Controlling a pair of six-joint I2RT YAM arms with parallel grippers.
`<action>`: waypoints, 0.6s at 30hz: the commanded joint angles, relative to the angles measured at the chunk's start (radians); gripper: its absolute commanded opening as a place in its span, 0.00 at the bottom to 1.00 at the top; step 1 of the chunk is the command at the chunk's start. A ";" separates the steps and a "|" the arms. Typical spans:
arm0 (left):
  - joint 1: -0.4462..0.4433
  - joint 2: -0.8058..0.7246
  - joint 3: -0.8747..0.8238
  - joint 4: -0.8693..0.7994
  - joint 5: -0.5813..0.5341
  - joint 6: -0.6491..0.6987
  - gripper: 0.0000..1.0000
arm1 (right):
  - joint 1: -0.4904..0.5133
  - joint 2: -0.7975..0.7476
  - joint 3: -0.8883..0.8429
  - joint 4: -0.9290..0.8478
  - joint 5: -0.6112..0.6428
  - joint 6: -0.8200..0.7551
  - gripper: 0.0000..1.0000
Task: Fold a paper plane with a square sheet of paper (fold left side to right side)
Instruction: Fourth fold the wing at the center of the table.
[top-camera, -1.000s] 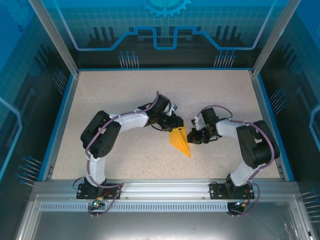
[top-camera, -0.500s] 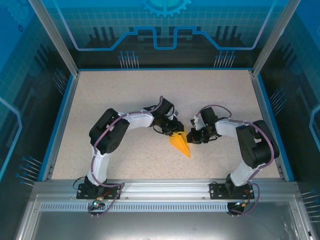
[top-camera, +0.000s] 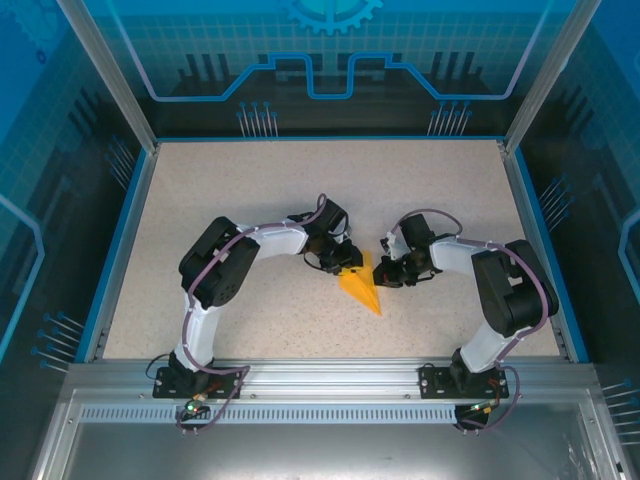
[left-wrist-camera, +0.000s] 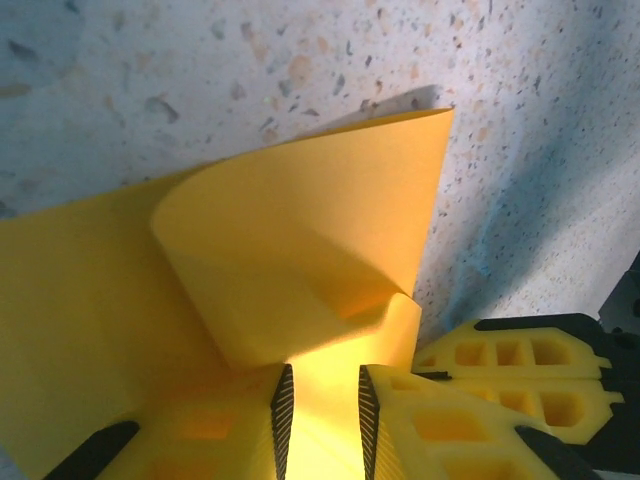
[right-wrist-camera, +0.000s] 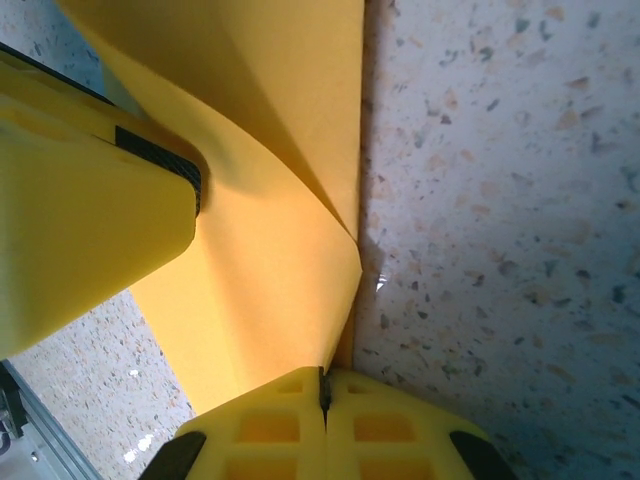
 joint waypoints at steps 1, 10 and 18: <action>-0.004 0.027 -0.011 -0.056 -0.037 0.035 0.27 | 0.016 0.024 -0.005 -0.058 0.049 -0.019 0.00; -0.001 0.053 -0.017 -0.085 -0.069 0.044 0.27 | 0.015 -0.043 -0.006 -0.006 0.006 -0.007 0.06; -0.001 0.060 -0.031 -0.092 -0.084 0.047 0.26 | 0.011 -0.198 0.015 -0.082 0.065 -0.019 0.28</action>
